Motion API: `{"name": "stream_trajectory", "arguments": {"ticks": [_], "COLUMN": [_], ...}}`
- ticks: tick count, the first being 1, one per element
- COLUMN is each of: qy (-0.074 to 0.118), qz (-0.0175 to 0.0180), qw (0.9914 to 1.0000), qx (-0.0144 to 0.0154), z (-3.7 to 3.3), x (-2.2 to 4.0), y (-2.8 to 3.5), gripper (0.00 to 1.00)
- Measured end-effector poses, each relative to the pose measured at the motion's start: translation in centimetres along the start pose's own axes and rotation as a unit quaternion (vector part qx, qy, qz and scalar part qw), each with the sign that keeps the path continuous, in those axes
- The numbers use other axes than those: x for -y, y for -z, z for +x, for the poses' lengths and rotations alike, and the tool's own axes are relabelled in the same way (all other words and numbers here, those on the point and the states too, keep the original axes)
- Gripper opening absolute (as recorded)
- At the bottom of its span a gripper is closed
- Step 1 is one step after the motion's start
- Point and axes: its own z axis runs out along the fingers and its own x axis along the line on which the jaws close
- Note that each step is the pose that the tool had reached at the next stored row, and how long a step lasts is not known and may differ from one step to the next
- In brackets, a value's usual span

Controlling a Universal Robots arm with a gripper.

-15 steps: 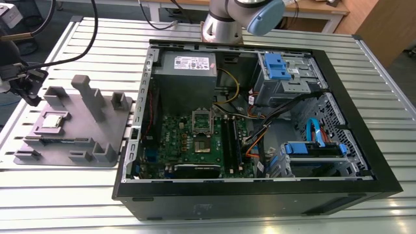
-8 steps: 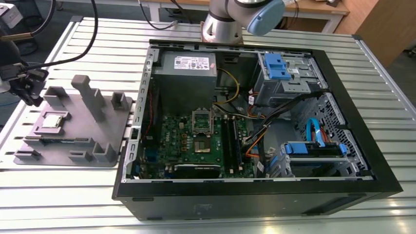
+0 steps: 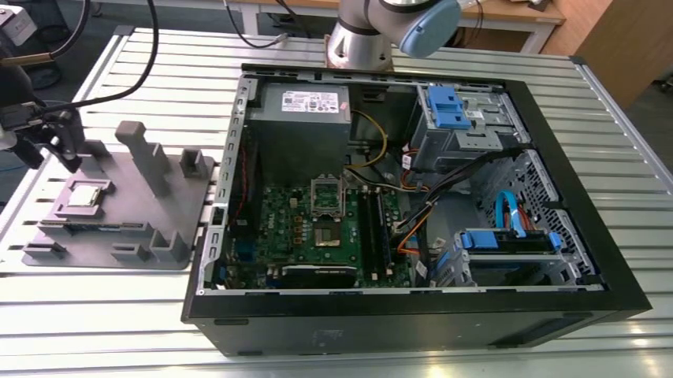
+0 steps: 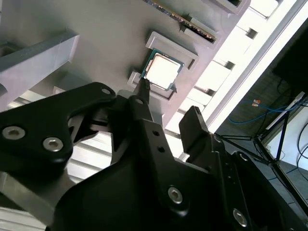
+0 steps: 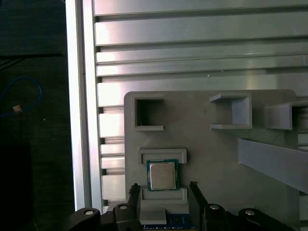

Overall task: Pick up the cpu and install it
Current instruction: 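Pick up the cpu and move it towards the insertion slot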

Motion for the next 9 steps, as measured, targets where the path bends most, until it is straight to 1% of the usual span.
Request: {"name": "stream_trajectory", "arguments": {"ticks": [1, 2, 3, 4, 9], "qy": [0.000, 0.000, 0.000, 0.000, 0.000], "qz": [0.0000, 0.0000, 0.0000, 0.0000, 0.0000], "qw": [1.00000, 1.00000, 1.00000, 1.00000, 1.00000], "qx": [0.0000, 0.0000, 0.0000, 0.0000, 0.0000], "z": [0.00, 0.00, 0.00, 0.00, 0.00], "x": [0.00, 0.00, 0.00, 0.00, 0.00], "y": [0.00, 0.00, 0.00, 0.00, -0.02], "gripper": [0.53, 0.58, 0.58, 0.65, 0.65]}}
